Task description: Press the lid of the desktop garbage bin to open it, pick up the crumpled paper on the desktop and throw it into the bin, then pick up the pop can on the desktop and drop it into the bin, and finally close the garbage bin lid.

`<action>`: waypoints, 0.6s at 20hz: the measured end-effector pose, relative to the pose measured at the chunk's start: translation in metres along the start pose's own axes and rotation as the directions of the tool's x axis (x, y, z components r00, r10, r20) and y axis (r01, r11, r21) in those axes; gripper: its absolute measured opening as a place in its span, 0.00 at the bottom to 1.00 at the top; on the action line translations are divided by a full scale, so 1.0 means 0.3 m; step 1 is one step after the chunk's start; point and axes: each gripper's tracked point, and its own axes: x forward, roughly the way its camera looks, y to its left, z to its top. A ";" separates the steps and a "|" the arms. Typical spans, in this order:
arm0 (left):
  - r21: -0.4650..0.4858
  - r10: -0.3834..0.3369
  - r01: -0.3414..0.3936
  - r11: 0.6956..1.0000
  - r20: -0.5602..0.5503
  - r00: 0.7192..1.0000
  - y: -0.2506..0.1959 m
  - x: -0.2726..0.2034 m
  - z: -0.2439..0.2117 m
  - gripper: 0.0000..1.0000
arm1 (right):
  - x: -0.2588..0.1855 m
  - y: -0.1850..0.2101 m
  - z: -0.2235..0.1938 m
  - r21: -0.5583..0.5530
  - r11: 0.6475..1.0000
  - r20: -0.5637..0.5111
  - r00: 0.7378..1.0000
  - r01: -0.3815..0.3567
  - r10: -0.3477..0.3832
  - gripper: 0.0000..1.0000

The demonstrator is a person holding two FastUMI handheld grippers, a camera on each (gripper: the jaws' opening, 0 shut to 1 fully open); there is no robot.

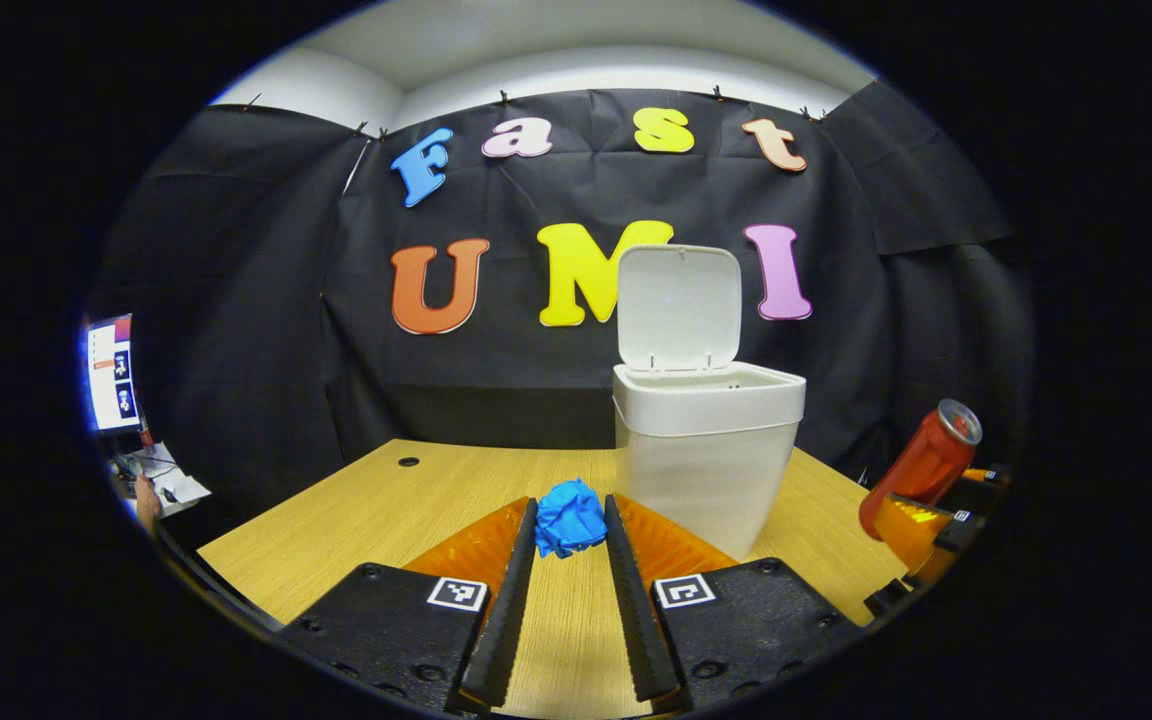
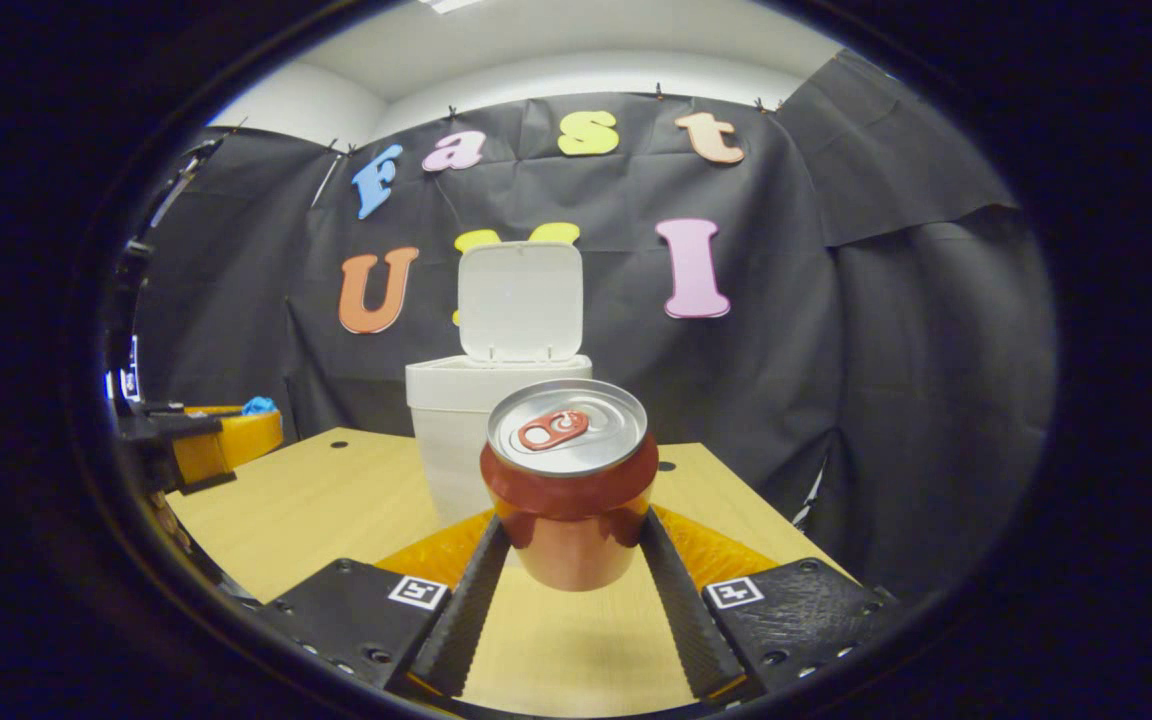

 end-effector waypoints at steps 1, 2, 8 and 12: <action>0.011 -0.007 0.007 1.000 0.023 1.000 -0.010 0.002 0.046 0.47 | 0.005 -0.009 -0.002 0.003 1.000 -0.005 1.000 0.005 -0.005 0.78; 0.023 -0.021 0.020 1.000 0.046 0.999 -0.027 0.014 0.089 0.47 | 0.009 -0.016 -0.001 0.008 1.000 -0.006 1.000 0.009 -0.009 0.78; 0.036 -0.092 0.088 0.995 0.140 0.986 -0.107 0.149 0.285 0.46 | 0.045 -0.067 -0.022 0.040 0.998 -0.038 0.999 0.038 -0.037 0.78; 0.047 -0.126 0.118 0.992 0.256 0.958 -0.165 0.313 0.432 0.47 | 0.062 -0.056 -0.050 0.050 0.998 -0.071 0.997 0.032 -0.028 0.78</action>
